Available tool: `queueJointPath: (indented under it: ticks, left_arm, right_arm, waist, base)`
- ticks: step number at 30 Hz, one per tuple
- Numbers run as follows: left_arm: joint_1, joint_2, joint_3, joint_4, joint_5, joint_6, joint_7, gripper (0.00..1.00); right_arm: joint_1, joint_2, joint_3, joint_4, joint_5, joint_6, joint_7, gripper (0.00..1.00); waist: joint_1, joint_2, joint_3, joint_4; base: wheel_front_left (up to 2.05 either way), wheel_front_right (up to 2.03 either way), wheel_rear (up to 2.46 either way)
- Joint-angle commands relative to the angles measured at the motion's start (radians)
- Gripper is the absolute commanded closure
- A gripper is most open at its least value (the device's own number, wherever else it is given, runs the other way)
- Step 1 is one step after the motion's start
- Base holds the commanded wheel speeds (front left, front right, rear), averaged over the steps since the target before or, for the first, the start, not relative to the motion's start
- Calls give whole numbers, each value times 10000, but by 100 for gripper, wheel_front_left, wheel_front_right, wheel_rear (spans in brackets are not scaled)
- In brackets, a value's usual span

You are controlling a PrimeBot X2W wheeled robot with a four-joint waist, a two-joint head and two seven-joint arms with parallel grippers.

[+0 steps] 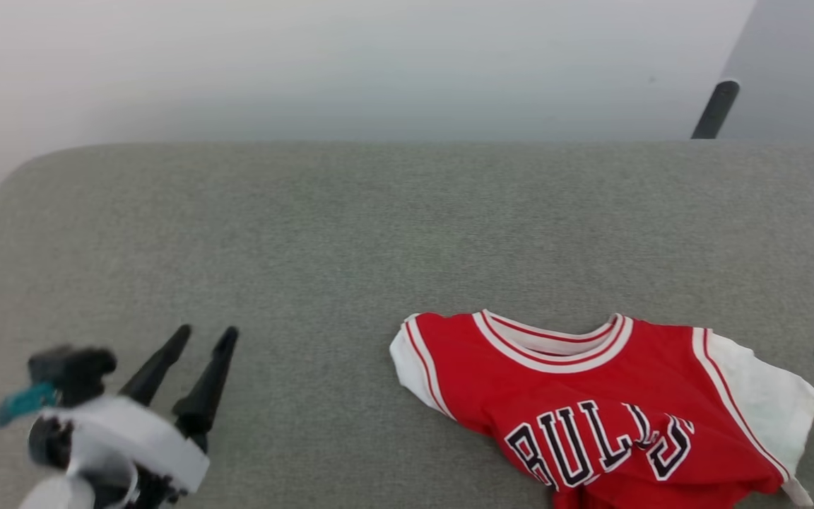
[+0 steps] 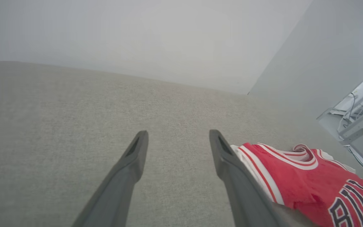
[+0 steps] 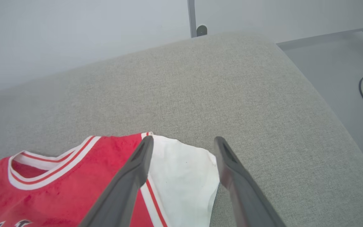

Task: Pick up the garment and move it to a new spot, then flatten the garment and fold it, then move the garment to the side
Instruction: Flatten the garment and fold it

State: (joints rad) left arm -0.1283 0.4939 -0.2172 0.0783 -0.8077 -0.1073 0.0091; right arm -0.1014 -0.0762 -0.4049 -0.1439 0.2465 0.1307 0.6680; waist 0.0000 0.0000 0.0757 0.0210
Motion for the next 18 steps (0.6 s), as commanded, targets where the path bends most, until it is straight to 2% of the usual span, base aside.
queueJointPath:
  ticks: [1, 2, 4, 5, 6, 7, 12, 18]
  left_arm:
    - [-315, 89, -138, -110, -203, -91, 444, 0]
    - [-315, 89, -138, -110, -203, -91, 444, 0]
    - [-911, 217, -467, -107, -734, -111, 1751, 0]
    - [-911, 217, -467, -107, -734, -111, 1751, 0]
    - [-1330, 209, -690, 21, -1187, -53, 2746, 0]
    - [-1330, 209, -690, 21, -1187, -53, 2746, 0]
    - [-2380, 264, -1206, 504, -1911, 196, 4954, 0]
    - [-3222, 276, -1792, 982, -2297, 437, 6767, 0]
  right_arm:
    - [89, 65, 94, -199, 170, 1, -165, 0]
    - [89, 65, 94, -199, 170, 1, -165, 0]
    - [101, 144, 228, -487, 350, 1, -462, 0]
    - [101, 144, 228, -487, 350, 1, -462, 0]
    - [65, 183, 307, -602, 463, 1, -622, 0]
    - [65, 183, 307, -602, 463, 1, -622, 0]
    - [-105, 231, 653, -804, 613, 1, -965, 0]
    - [-343, 256, 937, -934, 757, 1, -1455, 0]
  waist:
    - [0, 0, 54, -164]
    - [0, 0, 54, -164]
    - [0, 0, 113, -322]
    - [0, 0, 113, -322]
    - [0, 0, 157, -440]
    - [0, 0, 157, -440]
    - [0, 0, 293, -773]
    - [0, 0, 540, -1173]
  base:
    - [0, 0, 0]
    - [0, 0, 0]
    - [0, 0, 0]
    - [0, 0, 0]
    - [0, 0, 0]
    - [0, 0, 0]
    - [0, 0, 0]
    - [0, 0, 0]
